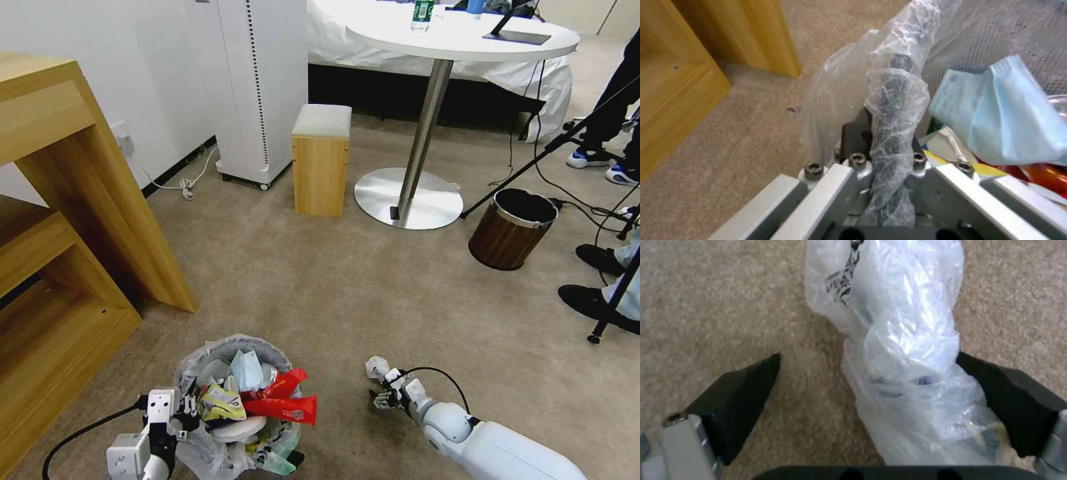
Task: Pick up the trash bin and place the garbage on the floor into it.
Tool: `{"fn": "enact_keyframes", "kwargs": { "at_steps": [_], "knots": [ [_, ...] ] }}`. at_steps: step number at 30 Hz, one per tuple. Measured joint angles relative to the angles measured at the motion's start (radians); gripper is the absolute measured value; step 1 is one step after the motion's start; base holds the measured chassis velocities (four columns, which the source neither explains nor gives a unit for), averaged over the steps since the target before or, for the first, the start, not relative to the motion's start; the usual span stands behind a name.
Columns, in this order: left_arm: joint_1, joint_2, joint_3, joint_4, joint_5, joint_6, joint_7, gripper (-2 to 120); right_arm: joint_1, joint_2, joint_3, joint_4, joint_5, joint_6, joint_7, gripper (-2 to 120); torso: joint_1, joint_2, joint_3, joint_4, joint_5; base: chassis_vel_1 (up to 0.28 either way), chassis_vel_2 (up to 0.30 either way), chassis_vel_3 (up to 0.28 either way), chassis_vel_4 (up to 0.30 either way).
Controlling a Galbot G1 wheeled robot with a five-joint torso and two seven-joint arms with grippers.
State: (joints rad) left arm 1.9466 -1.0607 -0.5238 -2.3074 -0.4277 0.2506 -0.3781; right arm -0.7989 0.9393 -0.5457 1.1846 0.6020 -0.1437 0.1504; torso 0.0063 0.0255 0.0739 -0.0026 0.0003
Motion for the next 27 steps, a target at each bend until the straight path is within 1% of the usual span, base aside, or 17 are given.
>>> {"fn": "enact_keyframes", "kwargs": {
  "at_steps": [5,6,7,9,10,11,12,14,16,17,18,19,20,22,24,26,27],
  "knots": [
    [0.002,0.001,0.001,0.000,0.005,-0.001,-0.001,0,0.014,0.003,-0.011,-0.005,0.017,0.014,0.003,90,0.000,0.000,0.000,0.0006,0.0001,0.000,0.000,0.000,0.000],
    [0.002,0.002,0.000,0.000,0.001,-0.001,-0.001,0,0.017,0.004,-0.013,-0.006,0.021,0.019,0.003,88,0.000,0.000,0.000,0.0006,0.0002,0.000,0.000,0.000,0.000],
    [0.000,0.005,-0.005,-0.003,-0.007,-0.001,-0.001,0,0.023,0.004,-0.018,-0.006,0.028,0.026,0.003,82,0.000,0.000,0.000,0.0006,0.0003,0.000,0.000,0.000,0.000],
    [0.001,0.009,-0.007,-0.004,-0.009,-0.001,-0.001,0,0.026,0.004,-0.018,-0.005,0.033,0.027,0.002,79,0.000,0.000,0.000,0.0006,0.0009,0.000,0.000,0.000,0.000],
    [0.004,0.012,-0.009,-0.005,-0.008,-0.002,-0.001,0,0.034,0.003,-0.018,-0.006,0.043,0.027,0.003,72,0.000,0.000,0.000,0.0009,0.0006,0.000,0.000,0.000,0.000],
    [0.004,0.012,-0.009,-0.005,-0.008,-0.002,-0.001,0,0.034,0.003,-0.018,-0.006,0.043,0.027,0.003,72,0.000,0.000,0.000,0.0009,0.0006,0.000,0.000,0.000,0.000],
    [0.007,0.013,-0.009,-0.005,-0.008,-0.002,-0.001,0,0.037,0.002,-0.018,-0.005,0.051,0.026,0.003,69,0.000,0.000,0.000,0.0007,0.0000,0.000,0.000,0.000,0.000],
    [0.010,0.010,-0.006,-0.004,0.001,-0.004,-0.001,0,0.049,0.000,-0.020,0.003,0.069,0.028,0.006,57,0.000,0.000,0.000,0.0006,0.0001,0.000,0.000,0.000,0.000],
    [0.010,0.010,-0.005,-0.004,0.003,-0.005,-0.001,0,0.050,0.000,-0.021,0.004,0.070,0.029,0.006,55,0.000,0.000,0.000,0.0006,0.0000,0.000,0.000,0.000,0.000],
    [0.012,0.010,-0.003,-0.004,0.007,-0.005,-0.001,0,0.058,0.000,-0.023,0.008,0.077,0.031,0.007,47,0.000,0.000,0.000,0.0006,-0.0001,0.000,0.000,0.000,0.000],
    [0.012,0.010,-0.003,-0.003,0.009,-0.005,-0.001,0,0.064,0.000,-0.025,0.010,0.082,0.033,0.009,43,0.000,0.000,0.000,0.0006,-0.0002,0.000,0.000,0.000,0.000],
    [0.012,0.010,-0.003,-0.003,0.009,-0.005,-0.001,0,0.064,0.000,-0.025,0.010,0.082,0.033,0.009,43,0.000,0.000,0.000,0.0006,-0.0002,0.000,0.000,0.000,0.000],
    [0.012,0.010,-0.004,-0.003,0.010,-0.006,-0.001,0,0.071,0.001,-0.027,0.010,0.087,0.035,0.011,36,0.000,0.000,0.000,0.0006,-0.0002,0.000,0.000,0.000,0.000],
    [0.014,0.010,-0.003,-0.003,0.011,-0.006,0.000,0,0.079,0.002,-0.030,0.012,0.096,0.038,0.015,28,0.000,0.000,0.000,0.0006,-0.0002,0.000,0.000,0.000,0.000],
    [0.014,0.011,-0.003,-0.003,0.011,-0.006,0.000,0,0.080,0.001,-0.030,0.013,0.097,0.040,0.015,25,0.000,0.000,0.000,0.0005,-0.0003,0.000,0.000,0.000,0.000],
    [0.014,0.013,-0.006,-0.004,0.009,-0.006,0.001,0,0.082,-0.003,-0.017,0.037,0.104,0.042,0.017,13,0.000,-0.001,0.000,0.0004,-0.0002,0.000,0.000,0.000,0.000],
    [0.014,0.015,-0.007,-0.006,0.007,-0.006,0.001,0,0.083,-0.005,-0.009,0.049,0.104,0.042,0.017,11,0.000,0.000,0.000,0.0005,-0.0001,0.000,0.000,0.000,0.000]
  ]
}}
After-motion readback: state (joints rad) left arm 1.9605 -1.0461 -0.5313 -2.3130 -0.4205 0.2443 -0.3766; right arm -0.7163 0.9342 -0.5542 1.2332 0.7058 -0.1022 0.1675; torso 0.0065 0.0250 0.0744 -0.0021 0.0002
